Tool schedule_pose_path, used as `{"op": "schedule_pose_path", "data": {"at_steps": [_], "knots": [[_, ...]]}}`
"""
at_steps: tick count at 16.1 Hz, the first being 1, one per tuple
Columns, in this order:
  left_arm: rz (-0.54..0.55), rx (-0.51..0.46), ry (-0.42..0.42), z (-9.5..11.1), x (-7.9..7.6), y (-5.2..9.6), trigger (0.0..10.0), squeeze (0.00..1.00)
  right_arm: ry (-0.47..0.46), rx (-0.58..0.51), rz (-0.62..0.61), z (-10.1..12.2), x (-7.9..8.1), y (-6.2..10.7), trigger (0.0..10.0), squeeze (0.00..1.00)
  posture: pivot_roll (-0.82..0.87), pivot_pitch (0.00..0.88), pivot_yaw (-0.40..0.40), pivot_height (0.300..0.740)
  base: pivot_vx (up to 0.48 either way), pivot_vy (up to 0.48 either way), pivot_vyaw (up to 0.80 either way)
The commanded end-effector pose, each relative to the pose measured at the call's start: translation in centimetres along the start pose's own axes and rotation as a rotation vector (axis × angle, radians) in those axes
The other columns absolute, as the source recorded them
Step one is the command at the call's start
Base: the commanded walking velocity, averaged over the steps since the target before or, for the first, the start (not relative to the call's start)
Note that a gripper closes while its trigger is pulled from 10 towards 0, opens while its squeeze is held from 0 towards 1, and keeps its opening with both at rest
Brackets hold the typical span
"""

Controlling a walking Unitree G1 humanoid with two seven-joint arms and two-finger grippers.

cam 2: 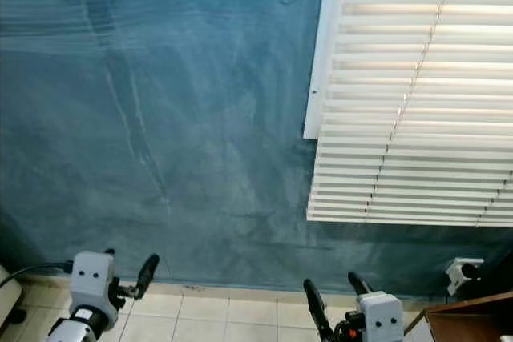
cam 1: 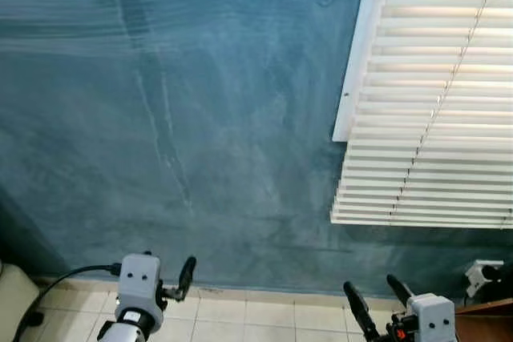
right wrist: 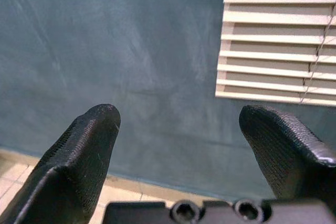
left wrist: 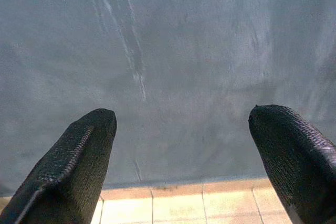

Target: Clean up the room

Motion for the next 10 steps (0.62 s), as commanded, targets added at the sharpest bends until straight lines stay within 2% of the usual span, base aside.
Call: {"op": "schedule_pose_path", "data": {"at_steps": [1, 10], "knots": [[0.003, -0.015, 0.005, 0.52, -0.07, 0.05, 10.0, 0.0, 0.012, -0.002, 0.012, 0.34, 0.08, -0.07, 10.0, 0.0, -0.11, 0.0, 0.015, 0.74, 0.0, 0.0, 0.0], [0.003, -0.015, 0.005, 0.52, -0.07, 0.05, 10.0, 0.0, 0.012, -0.002, 0.012, 0.34, 0.08, -0.07, 10.0, 0.0, -0.11, 0.0, 0.015, 0.74, 0.0, 0.0, 0.0]]}}
Point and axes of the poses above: a point about 5 cm out from each wrist's last joint towards the gripper, its own y axis pointing back from the gripper into the wrist, its own z axis along the axis of the wrist's last joint, x = y × z, the point moved 1 cm from there along -y, pointing out of the wrist towards the gripper, and after that the axes turned 14 degrees about y, right-handed, at the moved point
